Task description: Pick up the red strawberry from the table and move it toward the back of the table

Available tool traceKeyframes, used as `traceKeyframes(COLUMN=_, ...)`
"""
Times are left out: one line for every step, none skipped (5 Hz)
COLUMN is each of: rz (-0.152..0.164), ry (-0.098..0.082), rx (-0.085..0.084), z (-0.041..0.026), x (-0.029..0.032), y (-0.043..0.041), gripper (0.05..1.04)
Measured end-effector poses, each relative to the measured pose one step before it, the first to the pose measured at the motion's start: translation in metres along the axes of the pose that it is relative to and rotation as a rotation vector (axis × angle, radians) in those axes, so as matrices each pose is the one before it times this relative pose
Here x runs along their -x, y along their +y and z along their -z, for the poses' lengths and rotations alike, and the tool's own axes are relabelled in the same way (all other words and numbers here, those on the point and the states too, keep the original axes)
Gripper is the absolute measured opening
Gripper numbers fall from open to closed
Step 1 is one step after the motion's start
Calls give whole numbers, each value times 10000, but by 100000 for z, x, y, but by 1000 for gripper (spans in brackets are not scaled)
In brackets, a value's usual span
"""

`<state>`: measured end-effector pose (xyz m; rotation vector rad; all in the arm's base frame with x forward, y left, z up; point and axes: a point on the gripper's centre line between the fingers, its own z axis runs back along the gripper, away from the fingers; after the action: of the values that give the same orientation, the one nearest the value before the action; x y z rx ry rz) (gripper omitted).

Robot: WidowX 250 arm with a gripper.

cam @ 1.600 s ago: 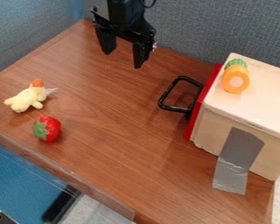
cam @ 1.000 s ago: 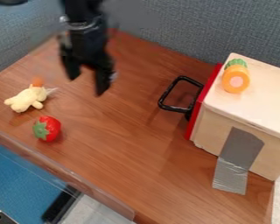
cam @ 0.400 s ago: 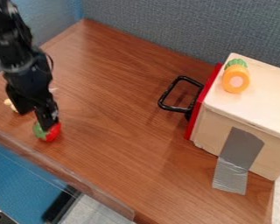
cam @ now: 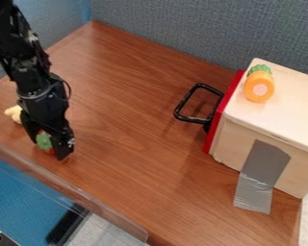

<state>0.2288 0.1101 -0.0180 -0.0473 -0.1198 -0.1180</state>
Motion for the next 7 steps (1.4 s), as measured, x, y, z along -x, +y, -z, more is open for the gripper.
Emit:
traceKeyframes(rz=60, ry=37, rx=-38, z=11, x=-141, y=-162, gripper=786)
traceKeyframes(rz=86, ry=122, rx=-70, z=-124, x=-302, y=-195, gripper=786)
traceKeyframes(rz=-143, ry=-412, rx=-299, z=-2113, x=-2725, y=637, gripper=786)
traceKeyframes(rz=-392, ry=-704, rx=-211, z=-2055, x=-4215, y=1579, gripper=786)
traceKeyframes(rz=-440, ry=-123, rx=-77, z=795, x=-3510, y=1951, gripper=786)
traceKeyframes(rz=-362, ry=124, rx=-410, z=1616, x=-2905, y=2316, gripper=786)
traceKeyframes(rz=-135, ry=29, rx=-207, z=1059, x=-1323, y=1180, gripper=786)
